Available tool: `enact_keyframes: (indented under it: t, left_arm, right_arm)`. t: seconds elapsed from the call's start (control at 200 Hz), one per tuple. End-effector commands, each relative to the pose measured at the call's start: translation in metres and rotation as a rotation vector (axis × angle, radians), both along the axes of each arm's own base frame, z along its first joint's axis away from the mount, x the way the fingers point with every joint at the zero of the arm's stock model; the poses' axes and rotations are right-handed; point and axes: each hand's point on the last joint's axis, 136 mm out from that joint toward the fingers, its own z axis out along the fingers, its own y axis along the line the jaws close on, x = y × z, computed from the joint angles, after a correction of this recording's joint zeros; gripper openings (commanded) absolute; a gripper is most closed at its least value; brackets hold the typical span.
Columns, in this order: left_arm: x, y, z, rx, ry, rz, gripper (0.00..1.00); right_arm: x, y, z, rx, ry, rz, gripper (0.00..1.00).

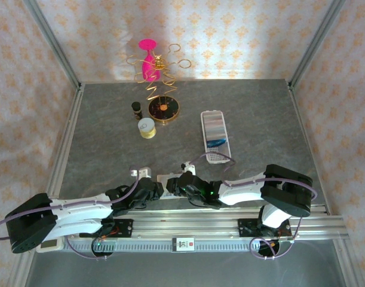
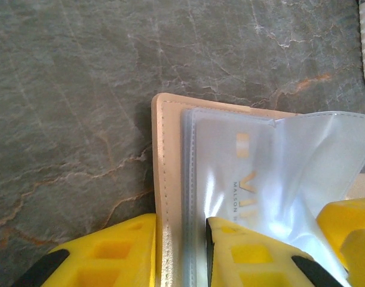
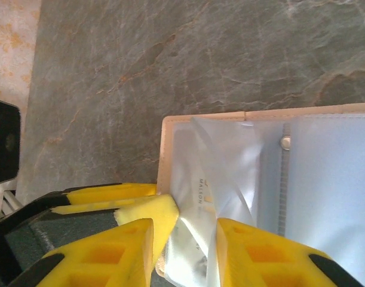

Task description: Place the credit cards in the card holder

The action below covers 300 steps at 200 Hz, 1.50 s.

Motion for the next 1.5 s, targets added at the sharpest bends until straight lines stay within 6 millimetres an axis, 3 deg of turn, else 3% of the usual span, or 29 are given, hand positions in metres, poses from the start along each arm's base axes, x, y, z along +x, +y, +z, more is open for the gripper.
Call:
enact_keyframes:
  t: [0.0, 0.11, 0.22, 0.34, 0.746, 0.936, 1.021, 1.161, 1.236, 1.401, 1.497]
  left_arm:
    - [-0.011, 0.026, -0.020, 0.097, 0.046, 0.040, 0.31]
    - [-0.010, 0.025, -0.017, 0.061, 0.024, 0.046, 0.40]
    - [-0.007, 0.032, -0.012, 0.075, 0.004, 0.070, 0.39]
    - [-0.005, 0.043, -0.009, 0.091, -0.015, 0.119, 0.33]
    - [0.000, 0.077, 0.009, 0.107, -0.086, 0.279, 0.30]
    - [0.003, 0.088, 0.020, 0.086, -0.131, 0.333, 0.33]
    - [0.004, 0.086, 0.024, 0.065, -0.141, 0.328, 0.33]
    - [0.004, 0.081, 0.026, 0.053, -0.136, 0.312, 0.35]
    - [0.004, 0.078, 0.026, 0.055, -0.133, 0.298, 0.36]
    - [0.007, 0.071, 0.033, 0.070, -0.135, 0.275, 0.40]
    - [0.010, 0.070, 0.038, 0.079, -0.146, 0.270, 0.43]
  right_arm:
    - [0.006, 0.015, 0.019, 0.057, -0.037, 0.007, 0.33]
    - [0.006, 0.015, 0.016, 0.042, -0.038, 0.010, 0.34]
    - [0.006, 0.016, 0.015, 0.044, -0.036, 0.012, 0.34]
    - [0.006, 0.020, 0.018, 0.056, -0.040, 0.019, 0.34]
    - [0.002, 0.061, 0.033, 0.157, -0.044, 0.124, 0.34]
    - [0.000, 0.075, 0.050, 0.137, -0.103, 0.202, 0.35]
    - [0.007, 0.065, 0.065, 0.084, -0.164, 0.179, 0.37]
    - [0.015, 0.032, 0.083, 0.024, -0.228, 0.108, 0.52]
    - [0.016, 0.014, 0.088, 0.012, -0.242, 0.070, 0.53]
    - [0.020, -0.037, 0.070, -0.078, -0.224, -0.034, 0.52]
    - [0.024, -0.058, 0.054, -0.115, -0.192, -0.070, 0.43]
